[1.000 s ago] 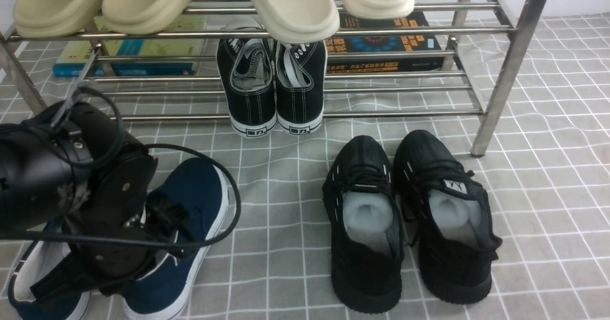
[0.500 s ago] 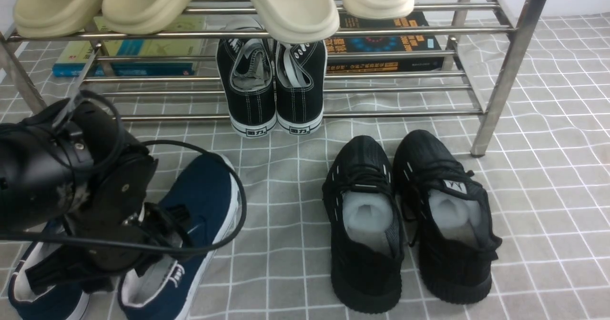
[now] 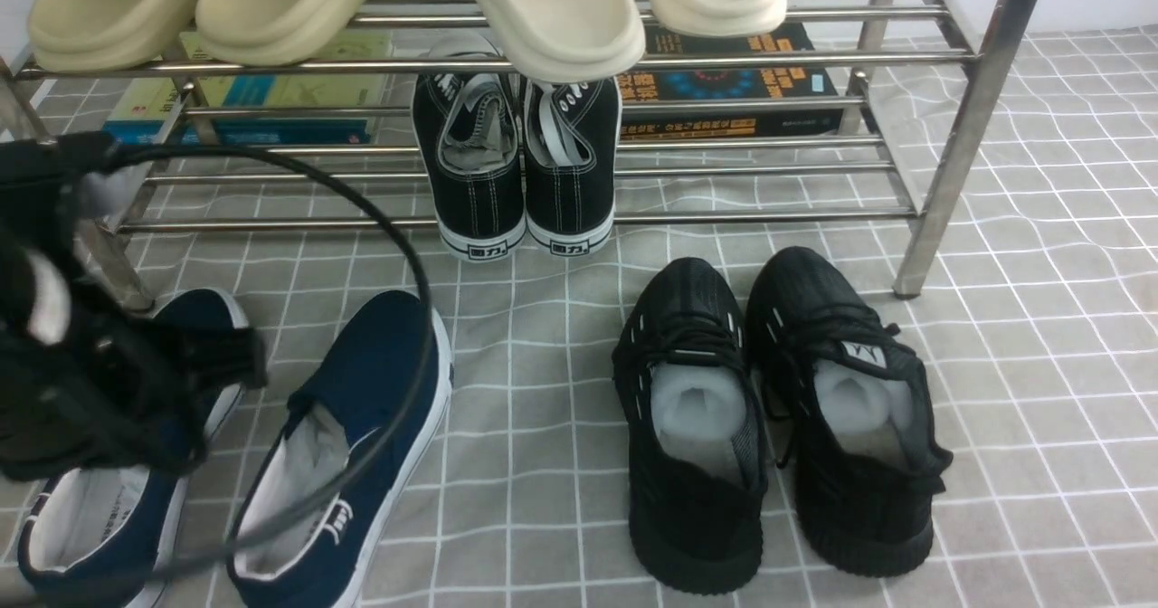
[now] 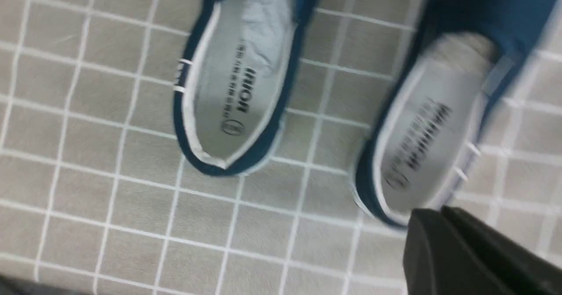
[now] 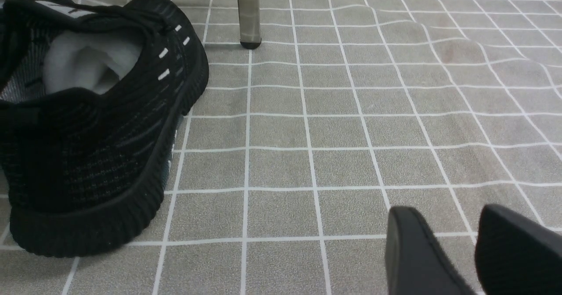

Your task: Take the shoes off the shelf with your hand from the grey coffee tablecloth.

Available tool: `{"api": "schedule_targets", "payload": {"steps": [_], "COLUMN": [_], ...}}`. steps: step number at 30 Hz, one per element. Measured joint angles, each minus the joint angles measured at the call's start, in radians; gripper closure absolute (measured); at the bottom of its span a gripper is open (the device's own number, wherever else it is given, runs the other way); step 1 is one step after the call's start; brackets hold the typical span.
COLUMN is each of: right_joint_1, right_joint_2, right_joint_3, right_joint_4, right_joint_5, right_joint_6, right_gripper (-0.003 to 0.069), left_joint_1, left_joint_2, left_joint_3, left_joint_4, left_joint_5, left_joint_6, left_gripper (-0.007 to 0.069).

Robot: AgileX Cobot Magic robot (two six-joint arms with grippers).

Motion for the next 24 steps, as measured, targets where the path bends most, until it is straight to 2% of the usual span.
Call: {"api": "schedule_targets", "payload": {"steps": [4,8,9,10,14,17,24], "right_joint_1": [0.000,0.000,0.000,0.000,0.000,0.000,0.000], "right_joint_2": [0.000,0.000,0.000,0.000,0.000,0.000,0.000], "right_joint_3": [0.000,0.000,0.000,0.000,0.000,0.000,0.000], "right_joint_4": [0.000,0.000,0.000,0.000,0.000,0.000,0.000], "right_joint_5": [0.000,0.000,0.000,0.000,0.000,0.000,0.000], "right_joint_6": [0.000,0.000,0.000,0.000,0.000,0.000,0.000], "right_gripper": [0.0420,0.0420,0.0420,0.0420,0.0420,0.0420,0.0420], "left_joint_1": [0.000,0.000,0.000,0.000,0.000,0.000,0.000], "left_joint_2": [-0.232,-0.420,-0.438,-0.496,-0.601,-0.621,-0.626], "left_joint_3": [0.106,0.248,0.257,0.315,0.462,0.516,0.538], "left_joint_4": [-0.176,-0.363,-0.381,-0.428,-0.471,-0.475,-0.474], "left_joint_5": [-0.057,-0.232,-0.255,-0.334,-0.529,-0.597,-0.614], "left_joint_6": [0.207,0.350,0.356,0.390,0.428,0.432,0.433], "left_gripper": [0.0617,0.0617,0.0617,0.0617,0.0613,0.0608,0.0602]}}
